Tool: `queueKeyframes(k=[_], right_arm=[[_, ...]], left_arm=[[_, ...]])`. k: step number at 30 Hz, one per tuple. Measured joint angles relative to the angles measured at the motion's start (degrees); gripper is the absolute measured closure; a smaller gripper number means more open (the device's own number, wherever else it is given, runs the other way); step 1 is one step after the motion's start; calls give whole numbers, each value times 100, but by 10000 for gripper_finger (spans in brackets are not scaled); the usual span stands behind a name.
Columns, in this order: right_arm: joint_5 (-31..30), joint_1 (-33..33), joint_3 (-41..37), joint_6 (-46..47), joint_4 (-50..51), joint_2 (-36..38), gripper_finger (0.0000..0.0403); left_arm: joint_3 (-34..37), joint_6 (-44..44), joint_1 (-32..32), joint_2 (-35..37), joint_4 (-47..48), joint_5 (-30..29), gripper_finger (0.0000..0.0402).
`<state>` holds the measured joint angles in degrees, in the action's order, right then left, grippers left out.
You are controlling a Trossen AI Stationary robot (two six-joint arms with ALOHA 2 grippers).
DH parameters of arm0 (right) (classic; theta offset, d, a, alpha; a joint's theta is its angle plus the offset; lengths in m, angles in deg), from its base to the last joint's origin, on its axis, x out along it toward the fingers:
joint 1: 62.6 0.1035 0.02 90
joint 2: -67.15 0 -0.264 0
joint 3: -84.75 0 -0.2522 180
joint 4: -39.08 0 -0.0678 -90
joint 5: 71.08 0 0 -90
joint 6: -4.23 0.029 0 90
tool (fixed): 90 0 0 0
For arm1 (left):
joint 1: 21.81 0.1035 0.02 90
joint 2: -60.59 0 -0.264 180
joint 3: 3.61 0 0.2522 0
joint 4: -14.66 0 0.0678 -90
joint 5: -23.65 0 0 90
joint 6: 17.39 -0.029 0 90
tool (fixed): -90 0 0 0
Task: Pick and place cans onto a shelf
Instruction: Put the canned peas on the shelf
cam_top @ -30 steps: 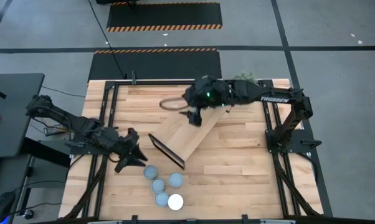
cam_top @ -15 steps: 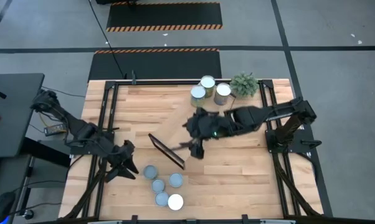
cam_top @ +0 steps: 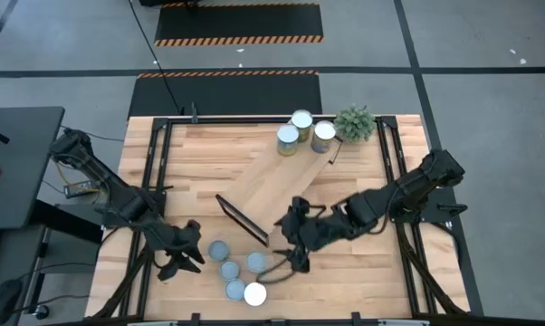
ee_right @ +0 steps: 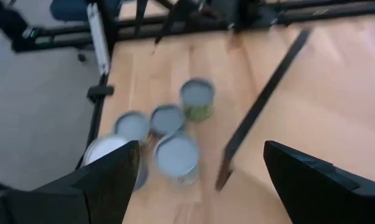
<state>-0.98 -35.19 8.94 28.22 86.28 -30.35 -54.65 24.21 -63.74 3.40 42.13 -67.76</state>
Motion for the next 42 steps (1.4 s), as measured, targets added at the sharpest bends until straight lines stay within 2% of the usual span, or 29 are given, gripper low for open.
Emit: queueKeyframes(k=[5, 7, 13, 21, 27, 31, 38, 42], right_arm=[[22, 311, -595, 60, -581, 0, 53], [30, 395, -789, 148, -764, 0, 53], [16, 594, -1207, 246, -1032, 0, 53], [-86, 857, -1509, 203, -1100, 0, 53], [-157, 1057, -1703, 201, -1084, 0, 53], [-161, 1158, -1729, 331, -1101, 0, 53], [-238, 1220, -1733, 345, -1004, 0, 53], [-219, 1231, -1733, 601, -839, 0, 53]], left_arm=[[-20, -59, -210, -696, -1046, -9, 260], [-177, -29, -293, -1042, -1156, -15, 260], [-1003, 5, -498, -2076, -1177, -337, 260], [-2096, 572, -491, -3378, -1164, -1025, 260], [-2827, 938, -494, -4287, -681, -1054, 260], [-3111, 1372, -492, -4641, -271, -1054, 260], [-3156, 1613, -334, -4958, -603, -1217, 260], [-3154, 1633, -209, -4974, -619, -1598, 260]])
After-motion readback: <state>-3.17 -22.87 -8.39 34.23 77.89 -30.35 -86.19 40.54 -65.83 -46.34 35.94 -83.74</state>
